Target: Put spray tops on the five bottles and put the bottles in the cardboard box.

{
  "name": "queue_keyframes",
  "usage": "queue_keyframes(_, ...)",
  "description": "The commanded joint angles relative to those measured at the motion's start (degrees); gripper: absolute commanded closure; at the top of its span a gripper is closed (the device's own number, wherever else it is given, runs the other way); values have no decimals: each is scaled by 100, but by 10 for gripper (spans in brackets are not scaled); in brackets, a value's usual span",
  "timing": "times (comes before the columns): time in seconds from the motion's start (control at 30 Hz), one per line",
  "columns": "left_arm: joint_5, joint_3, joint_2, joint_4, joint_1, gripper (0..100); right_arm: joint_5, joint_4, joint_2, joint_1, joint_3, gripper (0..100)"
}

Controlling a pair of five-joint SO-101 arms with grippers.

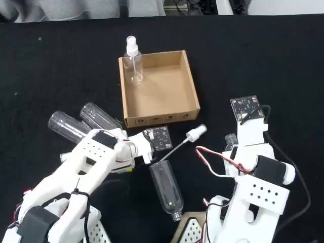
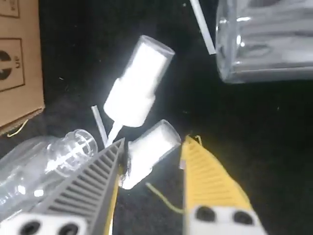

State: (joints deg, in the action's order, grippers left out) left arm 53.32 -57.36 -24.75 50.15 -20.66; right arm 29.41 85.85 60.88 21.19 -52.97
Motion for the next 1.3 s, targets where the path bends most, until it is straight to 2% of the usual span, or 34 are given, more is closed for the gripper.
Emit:
queue_keyframes(0.0,-70,-119,0,-26,4,876,0,-97,110,97,48,900)
queue_keyframes(0.1,-123,-119,0,-18,4,885,0,-97,110,97,48,900)
queue_keyframes(0.37,-1310,-84,0,-18,4,884,0,-97,110,97,48,900)
queue_keyframes(0.63,-3086,-13,0,-18,13,882,0,-88,110,97,48,900)
queue_keyframes(0.8,-3912,-13,-9,-9,13,880,0,-88,110,97,48,900)
queue_keyframes(1.0,-3947,523,-9,897,13,874,0,-88,110,97,48,900)
queue_keyframes(1.13,-3525,848,18,1512,13,797,0,-88,110,97,48,900)
queue_keyframes(1.27,-3244,910,44,1679,13,788,0,-88,110,97,48,900)
